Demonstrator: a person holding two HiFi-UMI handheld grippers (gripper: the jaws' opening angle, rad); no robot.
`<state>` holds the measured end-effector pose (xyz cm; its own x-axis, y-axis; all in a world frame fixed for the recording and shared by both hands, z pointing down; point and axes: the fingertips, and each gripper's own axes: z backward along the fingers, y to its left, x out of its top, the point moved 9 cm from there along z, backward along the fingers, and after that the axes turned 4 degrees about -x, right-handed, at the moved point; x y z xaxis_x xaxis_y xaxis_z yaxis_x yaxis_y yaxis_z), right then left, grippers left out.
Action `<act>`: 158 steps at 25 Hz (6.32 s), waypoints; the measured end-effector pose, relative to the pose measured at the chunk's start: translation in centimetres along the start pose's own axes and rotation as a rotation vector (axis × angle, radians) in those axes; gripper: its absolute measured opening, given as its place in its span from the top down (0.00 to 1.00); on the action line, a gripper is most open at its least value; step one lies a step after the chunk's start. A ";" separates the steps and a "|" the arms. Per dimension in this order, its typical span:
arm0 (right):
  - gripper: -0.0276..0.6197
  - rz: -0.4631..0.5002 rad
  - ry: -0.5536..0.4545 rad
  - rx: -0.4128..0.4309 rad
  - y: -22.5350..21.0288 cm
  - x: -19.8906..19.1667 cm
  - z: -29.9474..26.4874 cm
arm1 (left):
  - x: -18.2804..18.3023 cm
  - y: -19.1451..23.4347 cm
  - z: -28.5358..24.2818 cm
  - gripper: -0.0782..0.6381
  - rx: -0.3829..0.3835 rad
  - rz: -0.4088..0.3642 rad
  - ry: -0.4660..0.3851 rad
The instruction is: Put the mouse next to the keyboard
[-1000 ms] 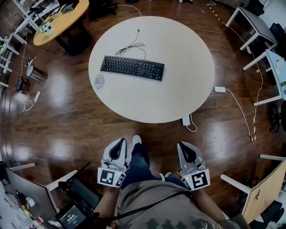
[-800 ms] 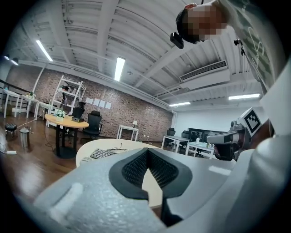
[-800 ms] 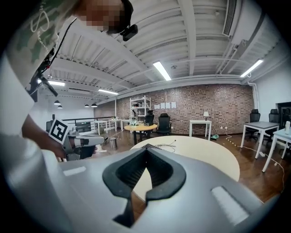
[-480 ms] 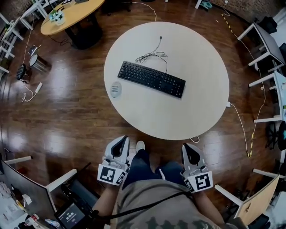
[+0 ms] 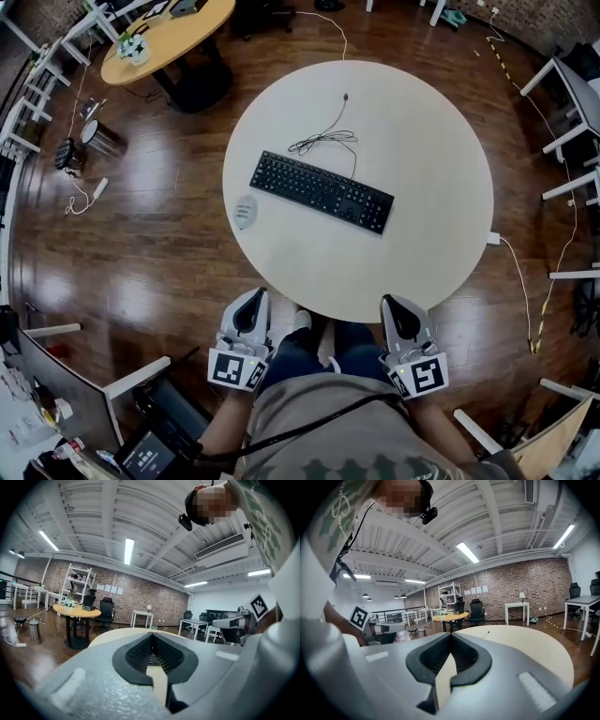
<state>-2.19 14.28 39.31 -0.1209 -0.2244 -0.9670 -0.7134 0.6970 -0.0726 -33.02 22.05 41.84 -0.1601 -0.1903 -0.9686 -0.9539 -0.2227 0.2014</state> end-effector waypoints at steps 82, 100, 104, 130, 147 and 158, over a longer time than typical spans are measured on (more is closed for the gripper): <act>0.95 0.039 0.051 -0.112 -0.1 2.7 -14.5 | -15.1 24.1 -16.9 0.45 0.135 0.062 0.716; 0.95 0.161 0.144 0.165 6.8 1.0 -23.9 | -15.8 24.7 -18.6 0.45 0.012 -0.020 0.821; 0.95 0.159 0.146 0.139 6.7 0.7 -23.9 | -15.9 24.3 -18.4 0.45 0.027 -0.030 0.806; 0.95 0.138 0.194 0.159 6.3 -0.1 -23.9 | -15.9 24.3 -16.9 0.45 0.072 -0.016 0.863; 0.95 0.099 0.162 0.195 4.1 -1.1 -18.8 | -17.0 16.9 -14.6 0.45 0.076 0.001 0.897; 0.95 0.103 0.153 0.257 3.0 -1.2 -17.1 | -17.9 13.4 -13.2 0.45 0.092 0.002 0.918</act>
<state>-16.00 4.95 44.42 -0.2995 -0.2298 -0.9260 -0.4967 0.8662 -0.0543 -39.58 9.88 63.79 0.0656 -0.8830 -0.4647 -0.9765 -0.1527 0.1524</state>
